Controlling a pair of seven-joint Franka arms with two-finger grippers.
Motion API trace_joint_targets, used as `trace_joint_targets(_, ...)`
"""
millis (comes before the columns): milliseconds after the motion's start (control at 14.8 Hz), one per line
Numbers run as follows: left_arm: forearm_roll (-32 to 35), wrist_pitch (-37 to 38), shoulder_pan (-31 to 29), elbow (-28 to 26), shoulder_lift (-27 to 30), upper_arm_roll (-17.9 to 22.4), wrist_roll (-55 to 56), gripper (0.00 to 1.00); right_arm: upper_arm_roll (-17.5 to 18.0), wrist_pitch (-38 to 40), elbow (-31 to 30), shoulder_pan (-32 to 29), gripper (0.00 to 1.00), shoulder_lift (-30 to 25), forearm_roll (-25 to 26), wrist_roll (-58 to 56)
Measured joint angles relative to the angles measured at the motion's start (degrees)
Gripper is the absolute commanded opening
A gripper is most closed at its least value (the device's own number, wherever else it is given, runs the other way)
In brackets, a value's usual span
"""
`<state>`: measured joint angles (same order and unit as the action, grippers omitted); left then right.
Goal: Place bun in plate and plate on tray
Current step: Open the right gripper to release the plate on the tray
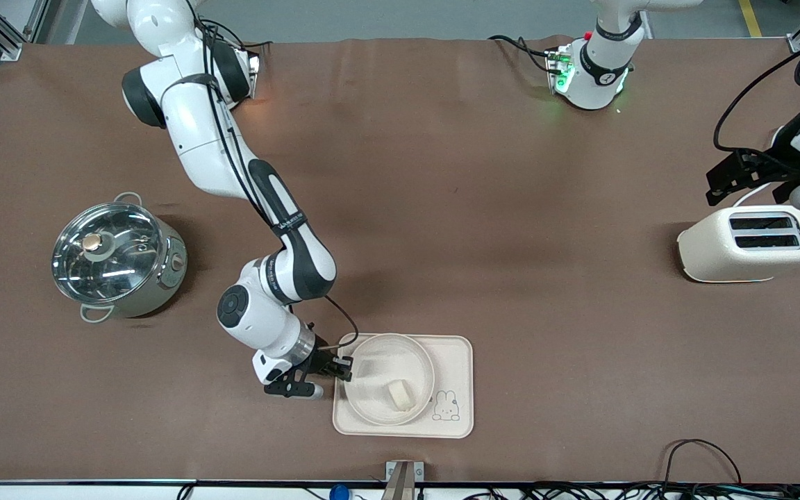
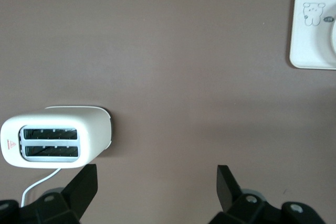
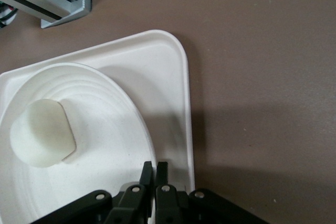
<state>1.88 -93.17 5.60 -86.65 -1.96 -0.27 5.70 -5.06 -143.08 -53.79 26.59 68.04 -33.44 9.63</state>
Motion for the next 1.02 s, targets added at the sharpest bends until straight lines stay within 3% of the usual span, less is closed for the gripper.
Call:
trace_joint_targets(68, 0.0, 0.0, 0.2, 0.6, -0.5, -0.1, 0.0, 1.00, 0.0, -0.1, 0.1, 0.0, 0.00, 0.1, 0.0, 0.0)
trace_joint_targets(135, 0.0, 0.0, 0.5, 0.9, -0.8, -0.1, 0.0, 1.00, -0.1, -0.1, 0.3, 0.1, 0.08, 0.1, 0.0, 0.0)
trace_joint_targets(203, 0.0, 0.0, 0.6, 1.1, -1.0, -0.3, 0.0, 1.00, -0.2, -0.1, 0.3, 0.1, 0.33, 0.1, 0.0, 0.0)
trace_joint_targets(474, 0.0, 0.0, 0.5, 1.4, -1.2, -0.4, 0.0, 1.00, 0.4, -0.5, 0.8, 0.2, 0.92, 0.0, 0.0, 0.5)
trace_joint_targets(541, 0.0, 0.0, 0.4, 1.4, -1.2, -0.4, 0.0, 1.00, 1.0, -0.7, 1.5, 0.3, 1.00, -0.1, 0.0, 1.1)
trace_joint_targets(812, 0.0, 0.0, 0.3, 1.5, -1.2, -0.3, 0.0, 1.00, 1.9, 0.1, 2.9, 0.7, 1.00, -2.7, -0.1, 1.8)
trace_joint_targets(1015, 0.0, -0.2, 0.2, 1.5, -1.2, -0.3, 0.0, 1.00, 1.3, 6.7, 1.9, 0.5, 1.00, -6.4, 0.2, 1.9)
